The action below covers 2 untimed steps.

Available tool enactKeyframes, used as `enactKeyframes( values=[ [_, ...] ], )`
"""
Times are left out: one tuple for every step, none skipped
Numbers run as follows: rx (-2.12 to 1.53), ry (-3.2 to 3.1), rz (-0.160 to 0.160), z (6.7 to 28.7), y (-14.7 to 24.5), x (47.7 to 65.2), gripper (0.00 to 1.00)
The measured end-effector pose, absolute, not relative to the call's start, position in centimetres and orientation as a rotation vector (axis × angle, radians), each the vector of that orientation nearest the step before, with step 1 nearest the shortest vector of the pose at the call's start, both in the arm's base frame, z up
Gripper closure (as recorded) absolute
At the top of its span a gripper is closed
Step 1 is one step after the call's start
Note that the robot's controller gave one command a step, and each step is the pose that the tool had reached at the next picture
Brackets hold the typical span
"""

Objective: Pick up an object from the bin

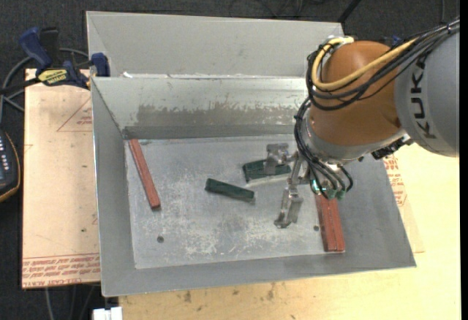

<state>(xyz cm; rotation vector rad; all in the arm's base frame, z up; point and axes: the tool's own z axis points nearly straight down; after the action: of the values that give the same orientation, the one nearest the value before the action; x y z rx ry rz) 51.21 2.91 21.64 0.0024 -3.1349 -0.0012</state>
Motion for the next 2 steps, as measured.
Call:
enactKeyframes(
  values=[
    [-0.397,-3.114,-0.002,10.8,6.4,58.0,0.0],
    [-0.335,-3.123,0.0,6.8,5.3,59.8,0.0]
  ],
)
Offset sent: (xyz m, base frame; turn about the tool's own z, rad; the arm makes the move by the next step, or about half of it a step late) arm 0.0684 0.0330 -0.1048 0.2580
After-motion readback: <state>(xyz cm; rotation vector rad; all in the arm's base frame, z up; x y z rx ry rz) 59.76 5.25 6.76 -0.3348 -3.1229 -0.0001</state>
